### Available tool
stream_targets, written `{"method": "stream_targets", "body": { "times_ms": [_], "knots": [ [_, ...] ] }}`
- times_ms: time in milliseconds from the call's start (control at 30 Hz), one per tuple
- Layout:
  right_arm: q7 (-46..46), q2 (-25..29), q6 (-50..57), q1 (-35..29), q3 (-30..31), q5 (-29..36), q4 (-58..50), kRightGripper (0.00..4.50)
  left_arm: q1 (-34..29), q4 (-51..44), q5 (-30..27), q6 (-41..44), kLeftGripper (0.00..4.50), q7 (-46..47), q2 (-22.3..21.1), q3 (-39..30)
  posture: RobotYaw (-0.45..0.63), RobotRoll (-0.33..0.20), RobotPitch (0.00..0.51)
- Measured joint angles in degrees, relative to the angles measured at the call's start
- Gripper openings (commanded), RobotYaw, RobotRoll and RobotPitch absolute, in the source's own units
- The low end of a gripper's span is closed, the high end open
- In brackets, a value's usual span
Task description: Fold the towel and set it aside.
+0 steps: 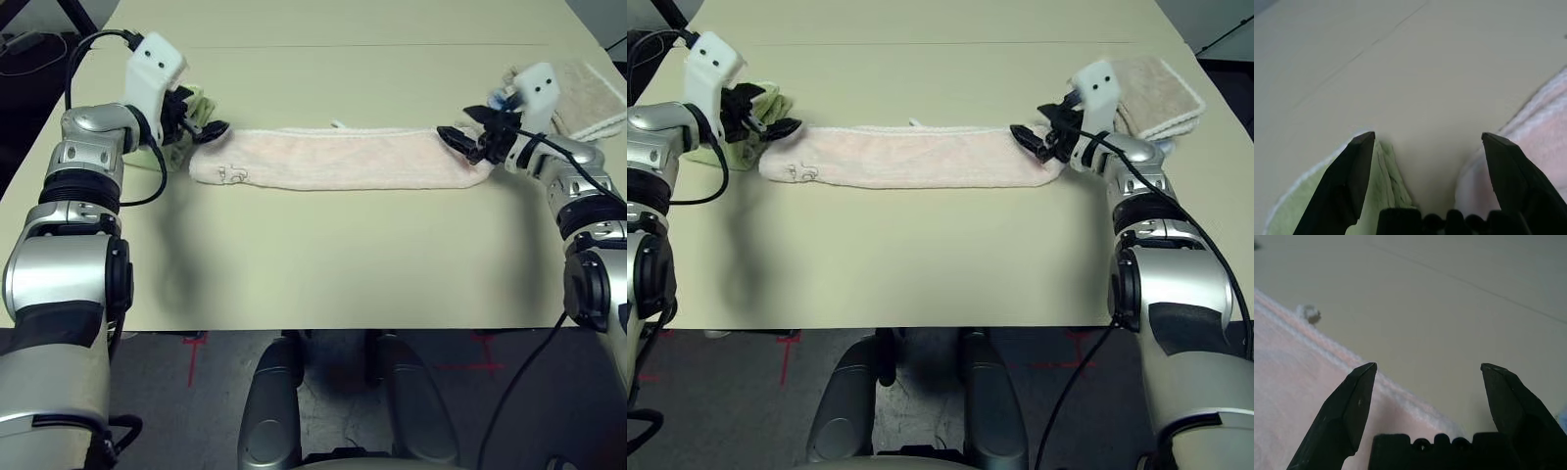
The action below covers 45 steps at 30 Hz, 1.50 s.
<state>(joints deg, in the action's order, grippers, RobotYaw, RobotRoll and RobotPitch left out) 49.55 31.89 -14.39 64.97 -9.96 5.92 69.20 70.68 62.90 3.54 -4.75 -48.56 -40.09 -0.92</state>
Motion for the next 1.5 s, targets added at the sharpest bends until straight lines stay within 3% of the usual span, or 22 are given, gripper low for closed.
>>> {"method": "stream_targets", "body": {
  "times_ms": [167, 400, 533, 867, 1167, 1300, 1500],
  "knots": [
    [6.15, 1.27, 0.51, -0.02, -3.32, 4.74, -2.7, 4.47, -4.29, -11.96, -6.6, 5.99, 4.5, -5.56, 0.04, -3.36, 0.02, 0.0, 0.263],
    [14.17, 1.15, 7.09, -3.86, -4.66, 9.29, -7.12, 4.47, -18.43, -35.92, -19.66, 22.89, 4.5, -14.68, 0.77, -5.91, 0.03, 0.0, 0.259],
    [14.07, -0.24, 7.92, -5.89, -4.65, 9.94, -8.73, 4.47, -22.54, -40.84, -21.57, 23.89, 4.5, -15.3, 1.11, -5.88, 0.03, 0.0, 0.257],
    [12.97, -2.73, 8.09, -8.87, -4.38, 10.25, -12.75, 4.47, -28.95, -39.02, -20.84, 16.6, 4.5, -15.97, 1.28, -4.69, 0.02, 0.0, 0.258],
    [11.82, -3.44, 12.07, -12.75, -4.41, 11.73, -19.17, 4.47, -29.91, -32.37, -17.43, 9.27, 4.5, -19.96, -0.41, -2.34, 0.01, 0.0, 0.261],
    [10.68, -3.33, 17.79, -15.74, -4.99, 14.91, -25.51, 4.47, -28.48, -30.23, -16.9, 7.92, 4.5, -21.29, -0.68, -2.06, 0.0, 0.0, 0.262],
    [4.72, -3.36, 34.5, -24.42, -9.28, 23.56, -40.5, 4.47, -28.06, -28.26, -16.69, 7.06, 4.5, -22.54, -1.13, -1.78, 0.0, 0.0, 0.263]
  ]
}}
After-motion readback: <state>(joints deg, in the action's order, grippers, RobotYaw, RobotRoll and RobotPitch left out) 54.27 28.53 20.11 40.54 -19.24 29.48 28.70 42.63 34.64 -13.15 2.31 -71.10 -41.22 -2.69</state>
